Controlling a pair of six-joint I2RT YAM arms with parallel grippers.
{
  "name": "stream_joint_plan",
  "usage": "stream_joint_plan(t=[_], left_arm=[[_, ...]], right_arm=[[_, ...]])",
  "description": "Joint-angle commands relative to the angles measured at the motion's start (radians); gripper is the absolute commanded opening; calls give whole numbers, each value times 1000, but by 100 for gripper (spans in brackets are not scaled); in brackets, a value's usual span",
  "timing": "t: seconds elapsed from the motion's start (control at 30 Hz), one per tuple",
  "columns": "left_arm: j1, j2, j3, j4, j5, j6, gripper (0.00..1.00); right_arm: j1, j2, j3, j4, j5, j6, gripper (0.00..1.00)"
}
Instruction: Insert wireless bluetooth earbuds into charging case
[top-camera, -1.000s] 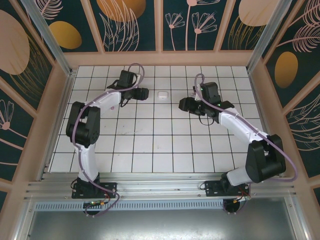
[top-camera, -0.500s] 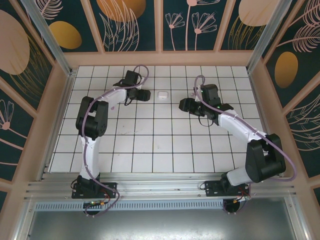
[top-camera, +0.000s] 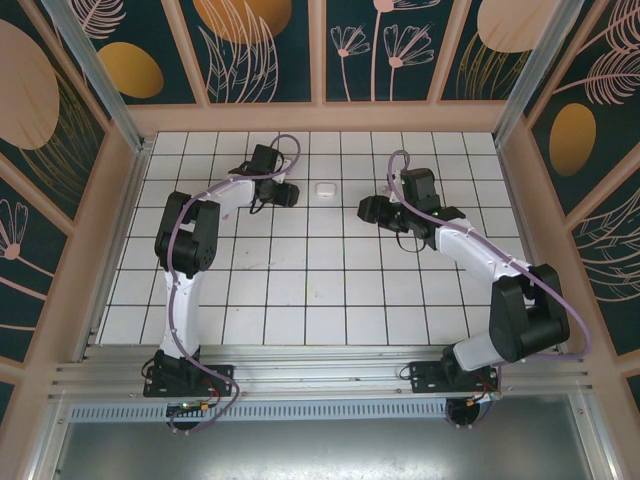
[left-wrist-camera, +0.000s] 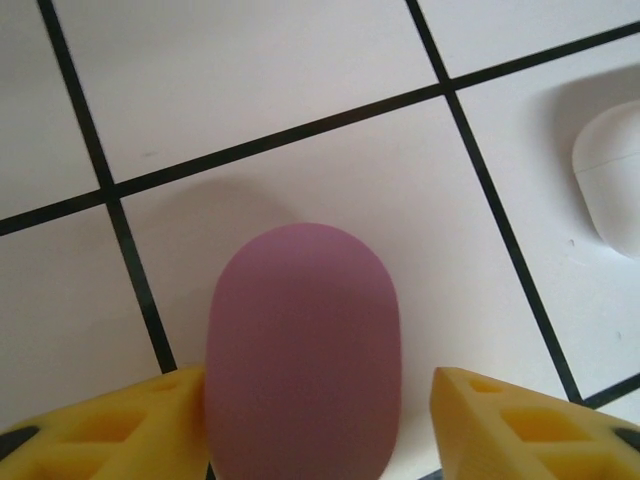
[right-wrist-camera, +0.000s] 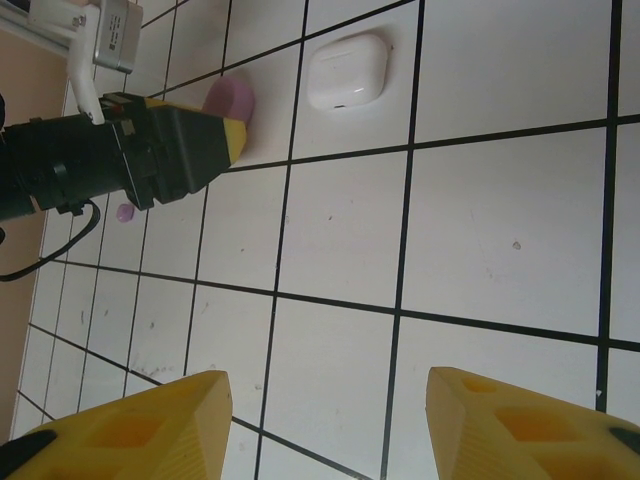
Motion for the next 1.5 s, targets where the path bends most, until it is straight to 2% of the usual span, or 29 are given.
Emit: stream_joint_plan(t=[0.0,0.3,0.43,0.67,0.9,1.0,1.17,1.47], left_arm=[[3,24,6,2,27,25,53],[5,-52,-75,13,41,43,38],[5,-162,-205,78,103,33,35],[3,-440,-543,272,322,37,31],[-22,-712,-752,382,525,49,28],[-56,-802,-790,380,557,67,27],[-120,-911,-829,372,550,121,27],[-150,-979,-830,386,599,142,26]], right_arm=[[-13,-34,-26,26,-7,24,54],[-33,-101,-55,22,-19,45,54],[-33,-129,-59,6,-26,47,55],[-20,-172,-80,30,-84,79,55],[75,-139,-11,19,-201,63,55],[129,-108,43,-13,-237,40,56],[234,-55,159,-122,-216,-19,66],[256,-49,162,-96,-240,13,70]])
